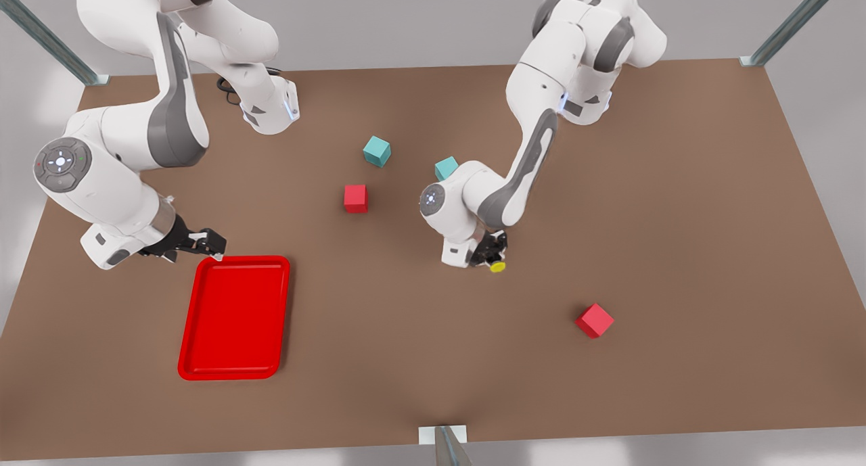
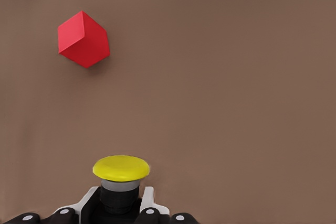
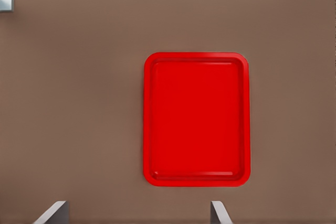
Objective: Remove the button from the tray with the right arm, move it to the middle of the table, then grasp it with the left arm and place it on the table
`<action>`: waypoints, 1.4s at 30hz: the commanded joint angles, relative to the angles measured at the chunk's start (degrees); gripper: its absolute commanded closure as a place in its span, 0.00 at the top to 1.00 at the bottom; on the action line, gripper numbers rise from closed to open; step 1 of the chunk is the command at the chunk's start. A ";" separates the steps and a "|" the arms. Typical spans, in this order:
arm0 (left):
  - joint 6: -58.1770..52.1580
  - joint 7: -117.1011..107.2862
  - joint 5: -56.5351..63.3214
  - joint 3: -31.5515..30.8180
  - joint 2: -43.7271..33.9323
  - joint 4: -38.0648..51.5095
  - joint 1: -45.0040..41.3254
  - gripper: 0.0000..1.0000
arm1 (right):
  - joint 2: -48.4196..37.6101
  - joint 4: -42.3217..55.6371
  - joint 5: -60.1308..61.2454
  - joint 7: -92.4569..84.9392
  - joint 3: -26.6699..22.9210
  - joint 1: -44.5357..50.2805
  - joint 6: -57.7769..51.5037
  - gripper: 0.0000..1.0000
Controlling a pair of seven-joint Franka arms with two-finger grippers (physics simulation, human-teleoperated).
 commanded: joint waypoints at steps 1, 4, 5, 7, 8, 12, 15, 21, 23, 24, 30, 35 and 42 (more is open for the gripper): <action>-16.51 -93.21 13.65 0.02 0.92 0.01 -1.50 0.51 | 0.05 0.17 0.17 -1.01 0.00 -2.33 0.44 1.00; -24.33 -97.43 18.66 0.11 4.26 0.01 -1.94 0.51 | 0.40 0.52 -0.01 -0.92 0.08 -2.25 0.44 1.00; -25.83 -97.60 19.18 0.02 4.96 0.01 -2.02 0.51 | 0.40 0.52 -0.01 -0.83 0.08 -1.98 0.44 1.00; -25.83 -100.33 21.12 0.02 7.07 -0.07 -2.02 0.51 | 0.40 0.52 -0.01 -0.83 0.17 -1.98 0.44 1.00; -25.57 -100.85 23.40 -0.07 7.78 -0.07 -2.02 0.51 | 0.40 0.52 -0.01 -0.83 0.17 -1.98 0.44 1.00; -24.25 -100.86 26.22 -0.07 10.41 -0.60 -1.85 0.51 | 0.49 0.60 0.08 -0.83 0.26 -1.81 0.44 1.00; -22.84 -100.77 26.48 -0.07 11.56 -0.69 -1.76 0.51 | 0.40 0.52 0.08 -0.83 0.35 -1.81 0.44 1.00; -21.35 -100.68 27.98 0.02 15.34 -0.78 -1.14 0.51 | 0.49 0.52 0.17 -0.83 0.52 -1.72 0.44 1.00; -21.26 -100.68 28.94 0.02 16.30 -0.78 -0.97 0.51 | 0.49 0.52 0.17 -0.75 0.52 -1.63 0.44 1.00; -20.91 -100.68 29.12 0.02 16.39 -0.78 -0.97 0.51 | 0.49 0.52 0.17 -0.83 0.52 -1.63 0.44 1.00; -20.03 -100.42 30.17 0.02 17.18 -0.78 -0.18 0.51 | 0.49 0.52 0.17 -0.74 0.52 -1.63 0.44 1.00; -20.03 -100.07 30.44 0.02 17.88 -0.69 -0.18 1.00 | 0.49 0.52 0.17 -0.75 0.52 -1.63 0.44 1.00; -20.20 -99.63 31.05 0.02 17.89 -0.60 -0.18 1.00 | 0.49 0.52 0.17 -0.83 0.52 -1.63 0.44 1.00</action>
